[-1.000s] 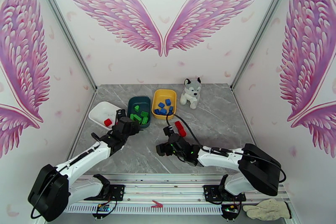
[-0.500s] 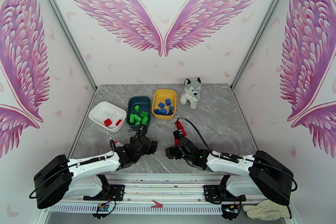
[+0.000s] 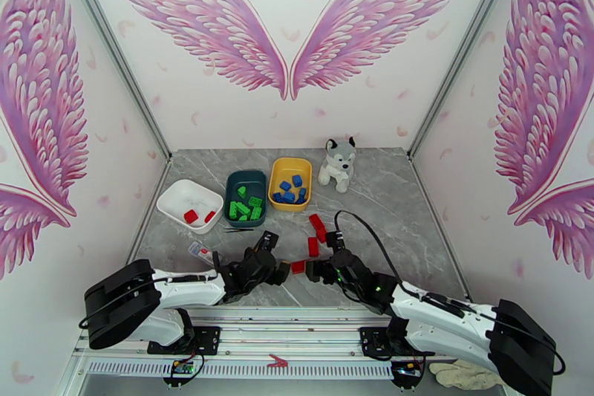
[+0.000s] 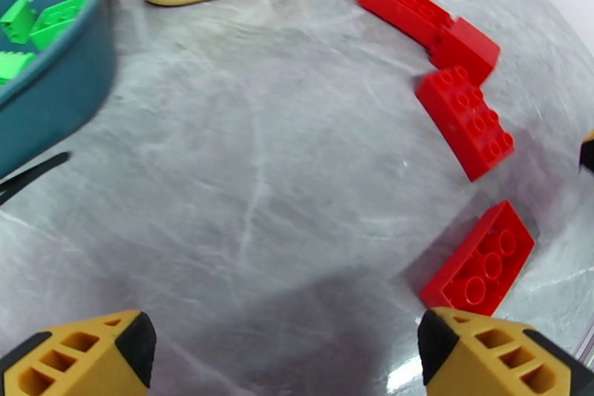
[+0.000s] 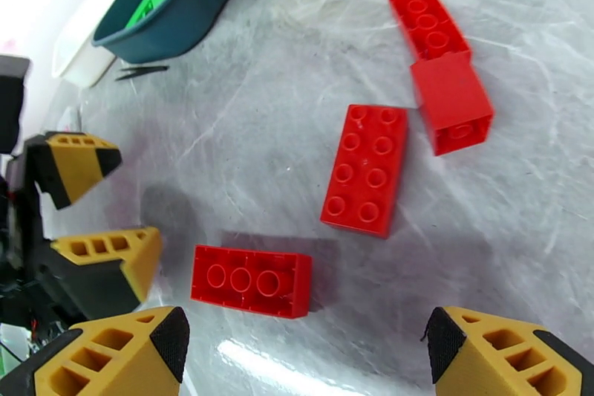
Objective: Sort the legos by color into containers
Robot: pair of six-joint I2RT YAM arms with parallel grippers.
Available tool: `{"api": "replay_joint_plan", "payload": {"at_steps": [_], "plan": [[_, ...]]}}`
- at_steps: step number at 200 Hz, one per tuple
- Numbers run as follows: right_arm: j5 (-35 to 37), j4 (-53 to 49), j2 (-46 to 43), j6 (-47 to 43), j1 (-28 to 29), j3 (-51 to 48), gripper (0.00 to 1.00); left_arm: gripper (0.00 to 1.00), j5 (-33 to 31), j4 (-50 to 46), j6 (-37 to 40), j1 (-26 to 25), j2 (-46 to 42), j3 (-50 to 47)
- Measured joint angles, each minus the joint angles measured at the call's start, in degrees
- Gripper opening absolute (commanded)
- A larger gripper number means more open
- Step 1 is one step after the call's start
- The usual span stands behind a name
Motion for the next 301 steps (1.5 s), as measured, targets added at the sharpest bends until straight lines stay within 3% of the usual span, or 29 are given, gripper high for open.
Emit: {"api": "replay_joint_plan", "payload": {"at_steps": [56, 113, 133, 168, 186, 238, 301], "plan": [[2.91, -6.95, -9.14, 1.01, -0.11, -1.40, 0.94, 0.97, 3.34, 5.44, 3.93, -0.28, 8.44, 2.34], [3.13, -8.22, -9.62, 1.49, -0.22, -2.71, 0.94, 0.95, 3.89, 7.56, 6.56, -0.11, 11.61, 4.61], [3.10, -8.22, -9.62, 1.51, -0.22, -2.73, 0.94, 0.95, 5.75, 4.98, 7.02, -0.17, 7.91, 3.58], [3.10, -8.22, -9.62, 1.49, -0.22, -2.71, 0.94, 0.96, 10.08, 2.43, 8.96, -0.94, -6.38, -1.84], [3.10, -8.22, -9.66, 1.49, -0.33, -2.71, 0.93, 0.95, 11.58, 2.60, 10.14, -2.97, -8.44, -2.60], [3.08, -9.31, -10.95, 1.49, -0.37, -2.56, 0.92, 0.91, 12.61, 5.68, 13.77, -6.19, 7.65, 1.92], [3.08, -11.30, -14.05, 1.46, -0.48, -2.56, 0.92, 0.85, 9.92, 9.62, 16.15, -5.73, 17.16, 9.84]]}}
